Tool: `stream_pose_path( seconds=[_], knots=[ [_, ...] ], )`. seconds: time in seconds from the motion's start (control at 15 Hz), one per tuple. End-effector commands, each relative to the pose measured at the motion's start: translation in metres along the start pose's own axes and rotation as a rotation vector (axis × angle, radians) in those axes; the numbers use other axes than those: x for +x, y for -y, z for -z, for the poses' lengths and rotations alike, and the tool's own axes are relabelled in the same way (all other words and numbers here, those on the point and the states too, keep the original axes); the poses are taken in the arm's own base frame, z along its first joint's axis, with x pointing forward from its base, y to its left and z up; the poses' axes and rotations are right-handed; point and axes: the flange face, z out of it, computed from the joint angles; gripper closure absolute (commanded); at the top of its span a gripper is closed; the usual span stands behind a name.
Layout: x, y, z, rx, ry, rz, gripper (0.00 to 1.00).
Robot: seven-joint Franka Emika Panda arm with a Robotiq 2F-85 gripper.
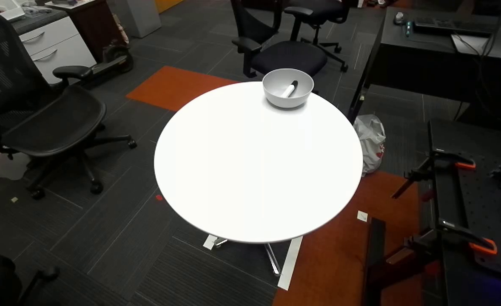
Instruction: Remove the marker from the white bowl
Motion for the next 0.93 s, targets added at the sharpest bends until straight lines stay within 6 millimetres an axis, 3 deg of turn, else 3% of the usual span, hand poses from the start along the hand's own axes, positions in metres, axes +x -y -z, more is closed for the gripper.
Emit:
stream_pose_path(
  seconds=[0.0, 0.4, 0.87],
  knots=[
    [0.029, -0.019, -0.001, 0.013, -0.003, -0.171, 0.00],
    [0.106, -0.067, -0.027, 0.044, -0.019, -0.504, 0.00],
    [0.200, -0.105, -0.087, 0.050, -0.018, -0.894, 0.00]
  ],
)
